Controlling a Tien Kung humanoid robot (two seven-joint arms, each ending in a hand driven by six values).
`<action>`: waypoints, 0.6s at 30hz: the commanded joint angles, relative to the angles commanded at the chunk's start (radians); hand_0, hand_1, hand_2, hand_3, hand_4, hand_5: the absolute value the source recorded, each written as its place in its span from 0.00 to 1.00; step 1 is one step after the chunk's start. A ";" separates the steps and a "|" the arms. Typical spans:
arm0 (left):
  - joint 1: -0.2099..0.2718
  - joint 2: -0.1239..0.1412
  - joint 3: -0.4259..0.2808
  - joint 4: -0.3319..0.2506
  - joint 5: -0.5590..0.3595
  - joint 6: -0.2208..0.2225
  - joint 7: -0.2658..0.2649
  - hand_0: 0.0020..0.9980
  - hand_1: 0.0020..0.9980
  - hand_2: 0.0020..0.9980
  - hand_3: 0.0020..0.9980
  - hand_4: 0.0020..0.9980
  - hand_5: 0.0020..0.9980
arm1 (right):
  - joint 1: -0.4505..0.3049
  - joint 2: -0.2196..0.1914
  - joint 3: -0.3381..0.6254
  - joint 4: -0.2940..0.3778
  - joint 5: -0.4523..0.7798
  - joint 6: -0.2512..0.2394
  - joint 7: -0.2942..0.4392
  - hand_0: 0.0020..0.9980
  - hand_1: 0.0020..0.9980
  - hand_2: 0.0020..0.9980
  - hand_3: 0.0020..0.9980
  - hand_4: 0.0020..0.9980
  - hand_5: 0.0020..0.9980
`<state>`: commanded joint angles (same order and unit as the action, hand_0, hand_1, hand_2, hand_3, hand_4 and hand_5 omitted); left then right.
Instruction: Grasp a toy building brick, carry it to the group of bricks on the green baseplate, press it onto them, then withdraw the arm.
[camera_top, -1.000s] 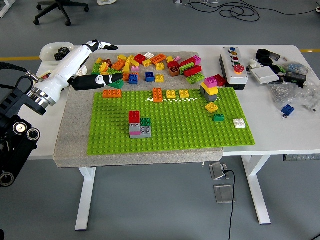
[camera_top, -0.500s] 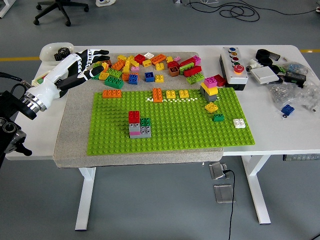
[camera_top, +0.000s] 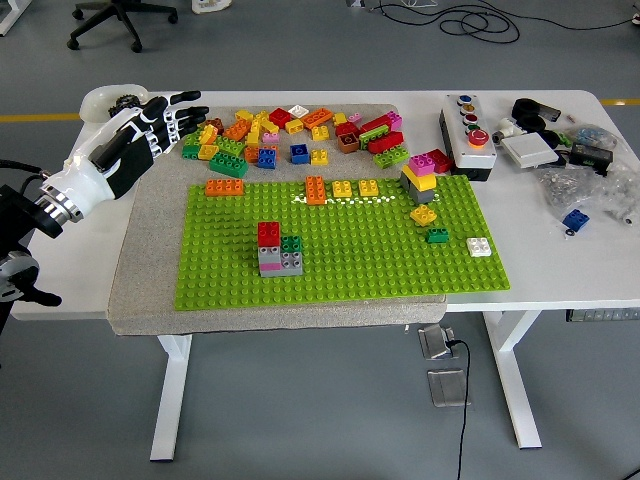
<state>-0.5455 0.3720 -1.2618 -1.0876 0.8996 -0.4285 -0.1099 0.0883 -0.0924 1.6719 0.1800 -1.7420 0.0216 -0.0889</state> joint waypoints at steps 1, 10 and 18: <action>-0.002 0.002 0.003 0.005 -0.008 -0.005 0.003 0.95 0.92 0.86 0.88 1.00 0.82 | -0.001 0.001 0.001 0.000 0.001 0.000 0.000 0.75 0.64 0.68 0.63 0.85 0.57; -0.008 0.014 -0.001 0.013 -0.023 -0.010 0.013 0.95 0.92 0.86 0.88 1.00 0.81 | -0.007 0.004 0.008 0.000 0.007 -0.002 0.000 0.75 0.64 0.68 0.63 0.85 0.57; -0.006 0.015 -0.010 0.012 -0.025 0.007 0.027 0.95 0.91 0.85 0.88 0.97 0.84 | -0.003 0.005 0.006 0.000 0.011 -0.004 0.000 0.75 0.64 0.68 0.63 0.85 0.57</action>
<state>-0.5514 0.3866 -1.2720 -1.0759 0.8745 -0.4220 -0.0833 0.0853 -0.0872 1.6781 0.1800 -1.7314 0.0180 -0.0892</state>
